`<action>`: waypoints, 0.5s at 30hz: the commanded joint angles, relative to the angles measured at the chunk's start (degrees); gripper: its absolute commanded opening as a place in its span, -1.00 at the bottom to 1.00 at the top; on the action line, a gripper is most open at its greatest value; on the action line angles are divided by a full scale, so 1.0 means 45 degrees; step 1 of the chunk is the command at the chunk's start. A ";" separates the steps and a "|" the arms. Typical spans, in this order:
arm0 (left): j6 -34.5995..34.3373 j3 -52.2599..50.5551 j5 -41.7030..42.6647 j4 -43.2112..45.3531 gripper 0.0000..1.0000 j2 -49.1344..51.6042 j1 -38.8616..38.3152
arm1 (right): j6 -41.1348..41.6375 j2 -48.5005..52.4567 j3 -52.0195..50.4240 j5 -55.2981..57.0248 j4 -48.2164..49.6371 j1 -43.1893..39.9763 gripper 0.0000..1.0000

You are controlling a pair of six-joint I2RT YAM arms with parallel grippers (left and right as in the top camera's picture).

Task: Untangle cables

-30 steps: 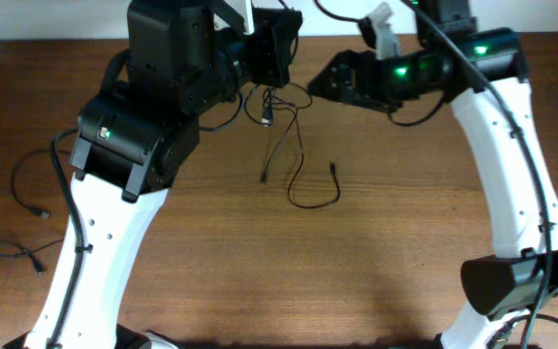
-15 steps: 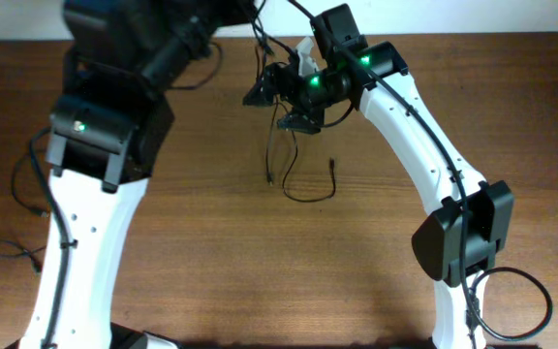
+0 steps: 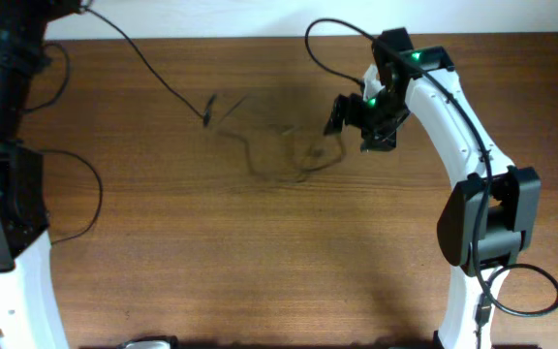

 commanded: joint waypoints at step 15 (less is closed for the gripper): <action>-0.0165 0.0185 0.8344 0.1545 -1.00 0.0801 -0.2312 | -0.2424 -0.0933 0.3031 -0.5513 0.0063 0.0583 0.79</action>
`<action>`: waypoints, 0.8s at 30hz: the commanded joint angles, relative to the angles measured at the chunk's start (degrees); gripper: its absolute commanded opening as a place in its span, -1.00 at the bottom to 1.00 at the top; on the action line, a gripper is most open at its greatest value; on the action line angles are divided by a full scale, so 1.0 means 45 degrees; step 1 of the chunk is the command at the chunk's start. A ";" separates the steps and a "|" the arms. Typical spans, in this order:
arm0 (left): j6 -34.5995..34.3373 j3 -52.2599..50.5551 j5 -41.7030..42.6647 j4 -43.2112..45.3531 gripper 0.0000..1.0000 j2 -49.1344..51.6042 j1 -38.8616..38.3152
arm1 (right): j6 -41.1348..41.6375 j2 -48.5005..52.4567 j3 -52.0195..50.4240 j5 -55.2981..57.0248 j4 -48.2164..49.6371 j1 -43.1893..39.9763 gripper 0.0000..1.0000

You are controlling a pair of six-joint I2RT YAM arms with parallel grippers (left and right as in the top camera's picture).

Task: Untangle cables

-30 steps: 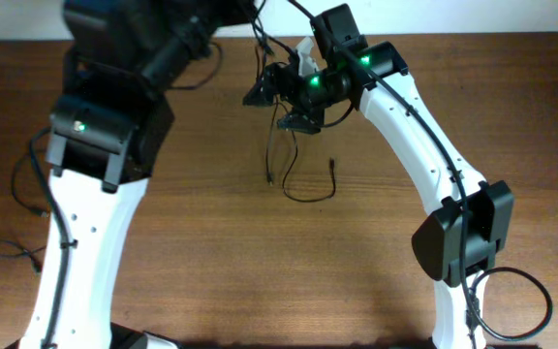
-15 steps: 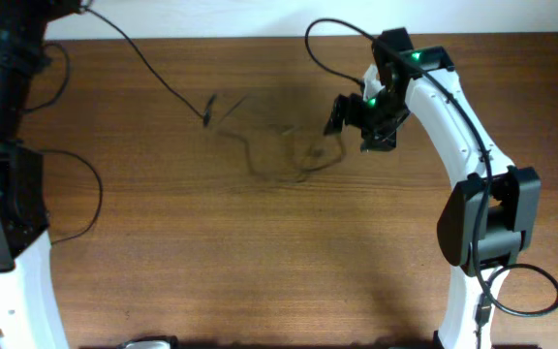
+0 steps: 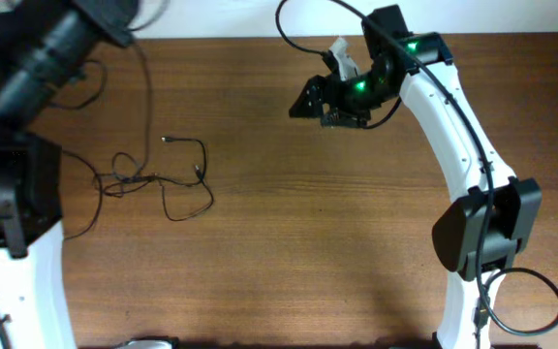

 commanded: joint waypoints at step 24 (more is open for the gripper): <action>0.0117 0.0189 -0.7019 -0.0996 -1.00 0.2812 -0.2263 | 0.0821 -0.0627 0.0646 0.1433 -0.1520 0.1127 0.78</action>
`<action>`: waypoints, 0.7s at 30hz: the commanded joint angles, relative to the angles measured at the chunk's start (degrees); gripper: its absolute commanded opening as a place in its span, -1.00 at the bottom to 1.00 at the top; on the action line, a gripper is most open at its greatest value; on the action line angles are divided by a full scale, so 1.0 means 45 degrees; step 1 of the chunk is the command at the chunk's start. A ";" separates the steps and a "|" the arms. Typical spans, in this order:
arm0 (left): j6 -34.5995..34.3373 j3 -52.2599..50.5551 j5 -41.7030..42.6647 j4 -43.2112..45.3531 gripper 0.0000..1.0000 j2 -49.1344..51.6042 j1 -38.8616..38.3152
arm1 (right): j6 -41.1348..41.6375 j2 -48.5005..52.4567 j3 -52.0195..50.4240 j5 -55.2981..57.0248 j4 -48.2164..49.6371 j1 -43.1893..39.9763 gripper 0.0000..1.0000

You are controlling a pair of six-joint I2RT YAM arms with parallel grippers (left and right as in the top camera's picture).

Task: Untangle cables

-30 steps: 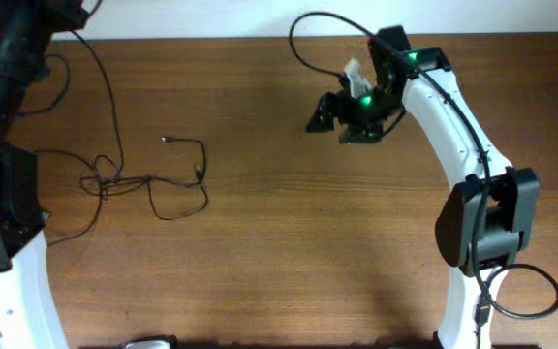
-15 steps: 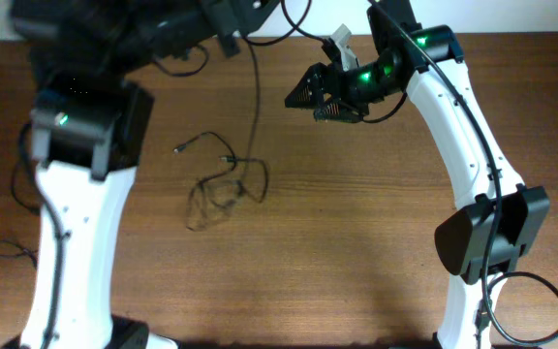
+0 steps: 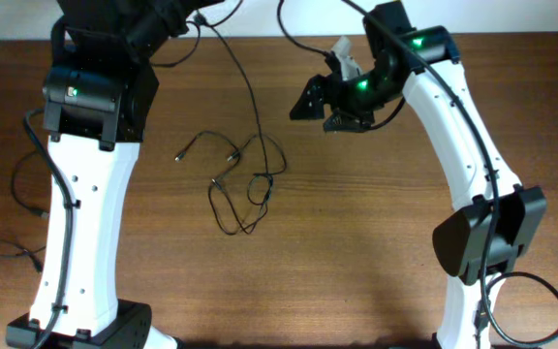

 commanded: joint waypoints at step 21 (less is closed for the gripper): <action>0.0204 0.0131 -0.2934 -0.1054 -1.00 -0.0121 0.0034 | 0.4041 -0.0330 -0.3832 0.2885 0.4425 0.5115 0.49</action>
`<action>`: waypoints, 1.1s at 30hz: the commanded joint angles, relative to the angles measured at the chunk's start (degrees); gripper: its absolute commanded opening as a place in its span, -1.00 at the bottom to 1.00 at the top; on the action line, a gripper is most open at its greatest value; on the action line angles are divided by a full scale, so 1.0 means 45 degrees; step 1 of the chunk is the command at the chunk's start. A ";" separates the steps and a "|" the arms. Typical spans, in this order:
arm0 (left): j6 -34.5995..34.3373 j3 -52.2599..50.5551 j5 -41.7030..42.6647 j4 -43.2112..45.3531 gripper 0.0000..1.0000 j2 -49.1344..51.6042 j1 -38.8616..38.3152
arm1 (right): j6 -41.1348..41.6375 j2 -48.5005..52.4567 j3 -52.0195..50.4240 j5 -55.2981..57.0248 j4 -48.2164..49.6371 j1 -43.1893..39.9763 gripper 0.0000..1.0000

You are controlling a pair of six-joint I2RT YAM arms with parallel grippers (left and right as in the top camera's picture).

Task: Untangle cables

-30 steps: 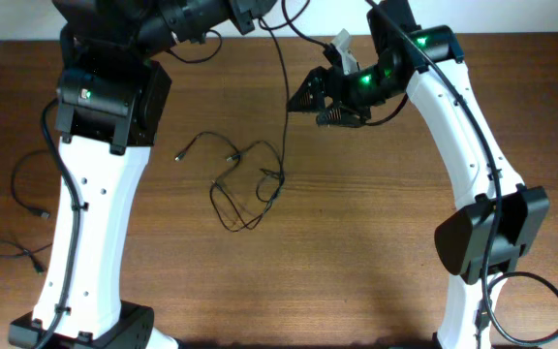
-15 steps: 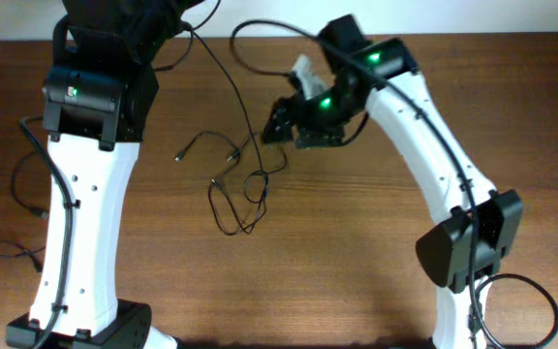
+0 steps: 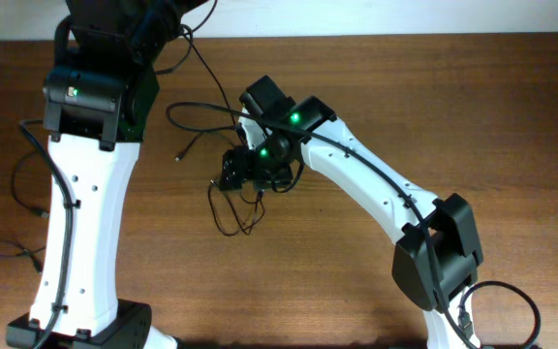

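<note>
A tangle of thin black cables [image 3: 229,211] lies on the brown table, left of the middle, with one loose plug end [image 3: 179,155] pointing left. A wider loop of black cable [image 3: 190,109] lies behind it. My right arm [image 3: 356,179] reaches in from the lower right. Its gripper [image 3: 234,176] is down over the upper part of the tangle, and the dark fingers blend with the cables, so their state is unclear. My left arm [image 3: 83,194] stands at the left. Its wrist runs off the top edge, so its gripper is out of view.
A black lead [image 3: 211,68] runs from the top edge down toward the loop. More black leads [image 3: 22,184] hang at the far left beside the left arm's column. The wooden table [image 3: 473,107] ends at a white wall along the top.
My right gripper was up at the back, right of the middle, clear of the cables. Now it is lower and further left, on the tangle. The left arm has not moved.
At first the cables were a blur in the middle of the table, with the right gripper beside them. Then the tangle lay far to the left. Later it lay left of the middle, with the right gripper raised behind it. Now that gripper is on the tangle.
</note>
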 commanded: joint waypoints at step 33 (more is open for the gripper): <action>0.3138 0.0151 -0.1146 0.2370 -1.00 -0.1535 0.2467 | -0.2297 -0.4323 -0.6110 0.0806 0.0301 -0.9923 -0.92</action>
